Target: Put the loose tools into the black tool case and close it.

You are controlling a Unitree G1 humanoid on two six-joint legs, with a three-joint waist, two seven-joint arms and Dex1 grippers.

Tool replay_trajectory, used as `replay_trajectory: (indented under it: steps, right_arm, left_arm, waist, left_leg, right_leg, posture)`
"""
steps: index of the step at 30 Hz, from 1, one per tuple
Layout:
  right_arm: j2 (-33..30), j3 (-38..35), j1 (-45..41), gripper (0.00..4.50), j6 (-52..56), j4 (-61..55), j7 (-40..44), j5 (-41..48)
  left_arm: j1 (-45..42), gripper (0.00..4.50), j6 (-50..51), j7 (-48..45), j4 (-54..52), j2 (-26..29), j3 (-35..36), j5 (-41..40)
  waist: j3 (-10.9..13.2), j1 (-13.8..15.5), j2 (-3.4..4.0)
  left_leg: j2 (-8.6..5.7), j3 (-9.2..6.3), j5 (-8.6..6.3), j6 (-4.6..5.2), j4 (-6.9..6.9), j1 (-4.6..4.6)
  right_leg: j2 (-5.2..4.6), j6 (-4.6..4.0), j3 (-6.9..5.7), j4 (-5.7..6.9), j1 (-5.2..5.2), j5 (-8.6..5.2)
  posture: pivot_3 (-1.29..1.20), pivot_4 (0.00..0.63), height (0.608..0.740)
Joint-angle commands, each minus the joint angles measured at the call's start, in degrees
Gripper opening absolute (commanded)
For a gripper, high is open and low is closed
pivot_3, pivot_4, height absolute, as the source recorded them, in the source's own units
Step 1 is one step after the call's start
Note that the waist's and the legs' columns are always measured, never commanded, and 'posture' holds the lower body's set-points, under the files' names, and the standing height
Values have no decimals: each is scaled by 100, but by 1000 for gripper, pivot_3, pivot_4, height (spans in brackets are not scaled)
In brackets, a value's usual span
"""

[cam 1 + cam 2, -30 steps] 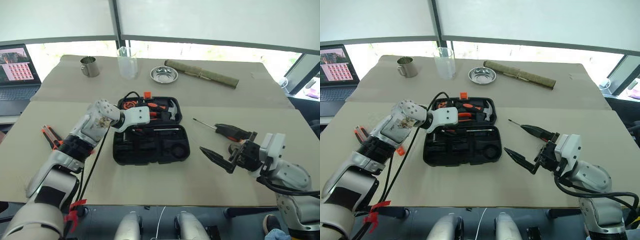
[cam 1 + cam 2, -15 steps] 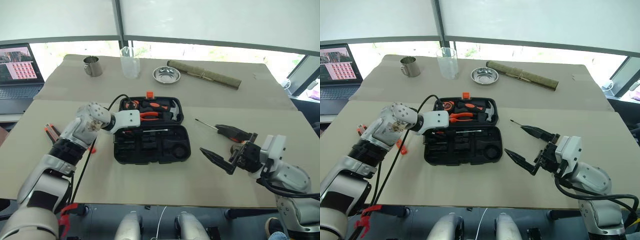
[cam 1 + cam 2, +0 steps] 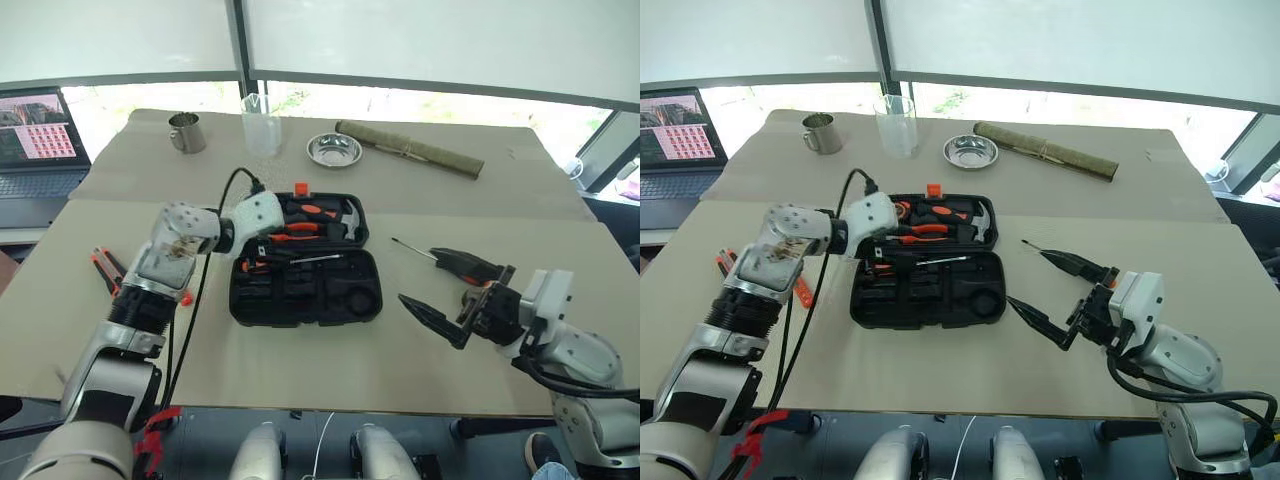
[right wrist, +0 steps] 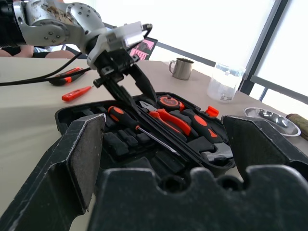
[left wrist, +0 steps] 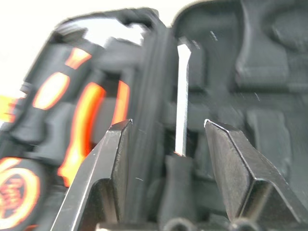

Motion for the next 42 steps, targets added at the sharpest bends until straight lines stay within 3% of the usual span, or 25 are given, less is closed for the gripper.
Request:
replay_trajectory:
  steps: [1, 4, 5, 22, 26, 30, 34, 39, 40, 42]
  right_arm:
    - [16, -17, -105, 4500, 138, -293, -150, 75]
    - [8, -44, -155, 4500, 201, -288, -184, 92]
    - [5, -54, -171, 4500, 214, -278, -185, 96]
    - [163, -149, -20, 4500, -59, 96, 21, -20]
    - [180, -414, 168, 4500, -138, 246, -36, 6]
    - [87, -1102, 761, 4500, -372, 656, 242, 107]
    - [53, -1680, 1322, 4500, -918, 1306, 562, -103]
    - [-8, -2158, 1753, 4500, -1596, 2547, 848, -418]
    - [-34, -2188, 1781, 4500, -1688, 2725, 903, -457]
    - [-181, -2186, 1627, 4500, -1731, 2980, 985, -496]
  left_arm:
    - [256, 1173, -118, 355, 323, -208, 343, -277]
    - [388, 89, -313, 416, 543, -301, 318, -267]
    - [404, 25, -315, 413, 576, -326, 307, -285]
    - [542, 25, 392, 508, 864, -517, -575, 360]
    - [738, 25, -179, 549, 482, -601, 224, -343]
    - [1203, 1173, -699, -135, -96, -225, 1300, -1448]
    - [1794, 2444, -1369, -882, -414, 352, 1935, -1998]
    - [2919, 4178, -801, -1808, -1437, 977, 2643, -3189]
    - [3094, 4444, -696, -1850, -1627, 1032, 2729, -3362]
    - [3462, 4444, -429, -1832, -1962, 1128, 2878, -3622]
  waist:
    - [0, 1, 0]
    - [0, 2, -1]
    - [0, 2, -1]
    - [-16, 64, 23]
    - [-17, 59, 25]
    - [-14, 55, 21]
    - [-15, 36, 24]
    - [-16, -39, 31]
    - [-15, -44, 31]
    - [-13, -51, 33]
  left_leg:
    - [0, -2, 0, 0, 0, -1]
    - [-2, -1, 0, 0, 1, -1]
    - [-2, 0, 0, -1, 1, -3]
    - [-5, 11, -1, 1, 0, 32]
    - [-4, 13, -3, 3, -3, 53]
    - [0, 9, -4, 5, -3, 27]
    - [5, 7, -3, 3, -4, 9]
    - [10, 26, -4, 3, -13, 43]
    - [13, 26, -4, 3, -14, 49]
    - [27, 27, -4, 3, -13, 59]
  right_leg:
    - [0, 0, -1, -1, 0, 0]
    - [0, 0, -1, 1, 0, 0]
    - [1, 0, -2, 1, -1, 0]
    - [0, 2, -2, -8, 40, 0]
    - [0, 2, -3, -13, 61, 0]
    - [-1, 1, -3, -14, 35, 0]
    - [0, -3, -2, -4, 7, 3]
    - [-5, -4, 4, -17, 41, 2]
    - [-5, -5, 3, -18, 47, 1]
    - [-5, -6, 1, -20, 57, 0]
  posture:
    - [0, 150, 740]
    - [0, 150, 740]
    - [0, 150, 740]
    - [0, 150, 740]
    - [0, 150, 740]
    - [0, 150, 740]
    - [0, 150, 740]
    - [0, 150, 740]
    - [0, 150, 740]
    - [0, 150, 740]
